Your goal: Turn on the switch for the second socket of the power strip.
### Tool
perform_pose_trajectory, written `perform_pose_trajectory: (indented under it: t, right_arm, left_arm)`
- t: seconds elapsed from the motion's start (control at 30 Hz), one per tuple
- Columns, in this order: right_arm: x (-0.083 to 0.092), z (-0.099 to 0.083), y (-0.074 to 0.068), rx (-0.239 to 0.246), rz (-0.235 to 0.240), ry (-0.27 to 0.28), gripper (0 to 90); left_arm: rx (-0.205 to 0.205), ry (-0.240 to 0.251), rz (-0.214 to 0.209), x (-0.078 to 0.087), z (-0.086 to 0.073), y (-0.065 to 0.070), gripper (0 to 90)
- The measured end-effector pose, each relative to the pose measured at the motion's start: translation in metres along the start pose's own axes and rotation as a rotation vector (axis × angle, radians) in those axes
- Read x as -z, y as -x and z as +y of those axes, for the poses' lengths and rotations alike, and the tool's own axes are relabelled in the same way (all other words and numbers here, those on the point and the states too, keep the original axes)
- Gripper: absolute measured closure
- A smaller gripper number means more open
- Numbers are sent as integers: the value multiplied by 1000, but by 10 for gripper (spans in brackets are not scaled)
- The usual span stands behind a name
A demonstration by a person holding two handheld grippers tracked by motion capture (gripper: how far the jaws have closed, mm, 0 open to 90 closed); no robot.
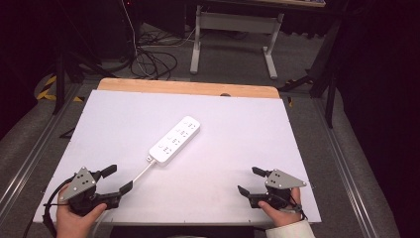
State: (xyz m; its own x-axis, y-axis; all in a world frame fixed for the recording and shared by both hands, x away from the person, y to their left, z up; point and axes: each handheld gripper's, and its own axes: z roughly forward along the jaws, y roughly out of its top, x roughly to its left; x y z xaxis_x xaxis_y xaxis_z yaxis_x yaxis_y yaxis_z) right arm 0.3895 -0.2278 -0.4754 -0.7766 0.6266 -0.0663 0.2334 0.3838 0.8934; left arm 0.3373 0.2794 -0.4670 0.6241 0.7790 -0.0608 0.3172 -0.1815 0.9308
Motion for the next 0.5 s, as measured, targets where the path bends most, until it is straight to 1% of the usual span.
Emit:
perform_pose_trajectory:
  t: [0.03, 0.07, 0.1, 0.13, 0.23, 0.33, 0.5]
  right_arm:
    - [0, 0, 0, 2, 1, -1, 202]
    - [0, 0, 0, 2, -1, -1, 202]
    - [0, 0, 0, 3, -1, -1, 202]
    - [0, 0, 0, 3, -1, -1, 202]
    - [0, -1, 0, 7, 1, -1, 202]
    - [0, -1, 0, 9, 2, -1, 203]
    - [0, -1, -1, 12, 2, 2, 211]
  left_arm:
    - [-17, -4, 8, 0, 1, 1, 221]
    - [-17, -4, 8, 0, 1, 1, 220]
    - [-42, -14, 12, 0, 2, 2, 218]
    - [-42, -14, 12, 0, 2, 2, 217]
    - [-70, -20, 18, 1, 3, 3, 218]
    - [-76, -25, 23, 0, 3, 3, 221]
    - [-58, -25, 10, 0, 4, 2, 231]
